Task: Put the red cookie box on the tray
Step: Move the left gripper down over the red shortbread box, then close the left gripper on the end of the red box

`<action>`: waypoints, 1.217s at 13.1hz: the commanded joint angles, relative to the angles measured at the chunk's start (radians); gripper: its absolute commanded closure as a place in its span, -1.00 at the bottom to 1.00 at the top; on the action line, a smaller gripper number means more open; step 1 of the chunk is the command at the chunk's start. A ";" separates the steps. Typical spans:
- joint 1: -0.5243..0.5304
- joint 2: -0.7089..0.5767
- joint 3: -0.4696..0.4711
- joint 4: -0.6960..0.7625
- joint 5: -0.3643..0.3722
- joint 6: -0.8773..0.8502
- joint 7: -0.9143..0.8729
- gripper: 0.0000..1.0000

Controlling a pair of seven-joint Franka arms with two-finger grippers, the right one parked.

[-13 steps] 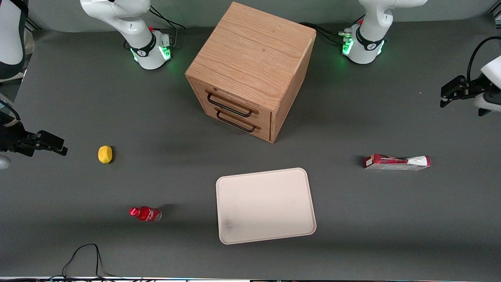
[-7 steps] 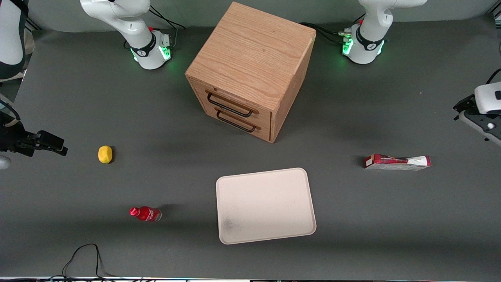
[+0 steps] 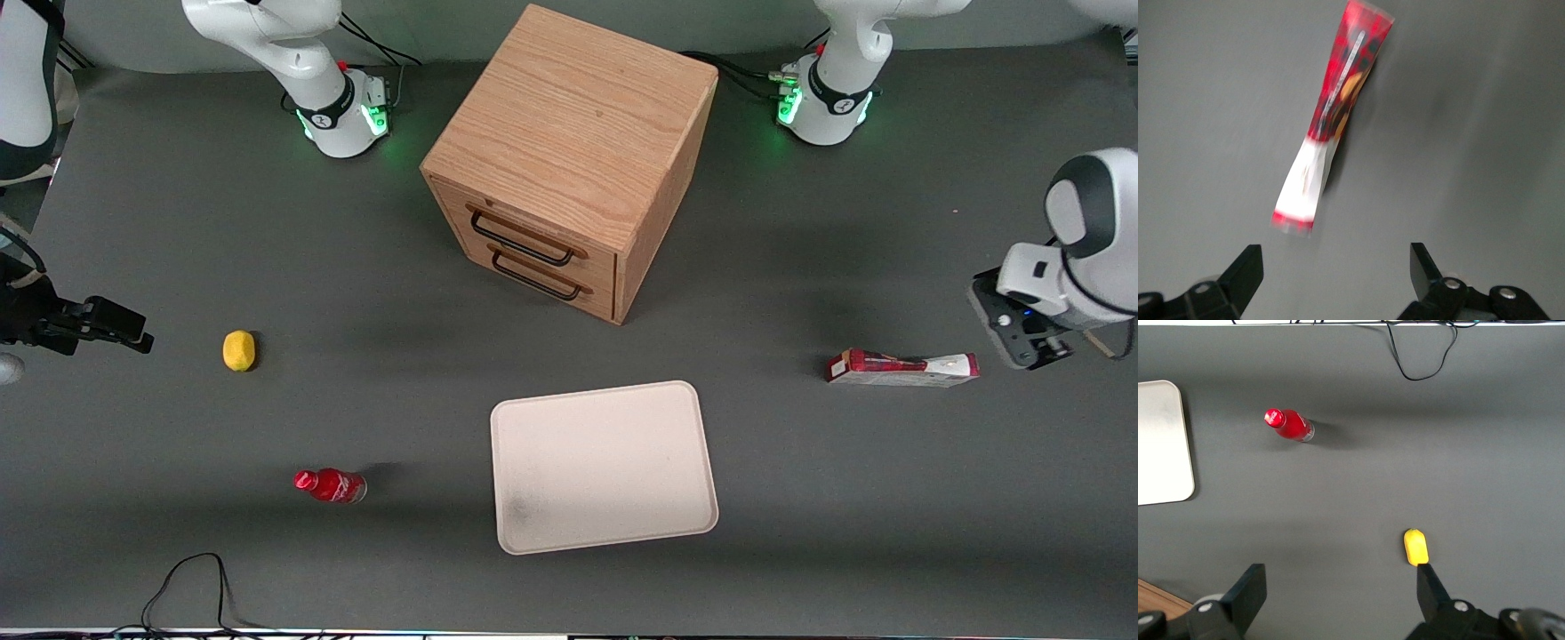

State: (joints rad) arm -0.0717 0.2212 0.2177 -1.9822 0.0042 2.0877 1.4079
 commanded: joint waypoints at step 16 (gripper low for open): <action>-0.074 0.191 0.005 -0.056 -0.112 0.301 0.212 0.99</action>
State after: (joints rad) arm -0.1357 0.4225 0.2161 -2.0217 -0.0852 2.3786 1.5841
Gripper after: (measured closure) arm 0.326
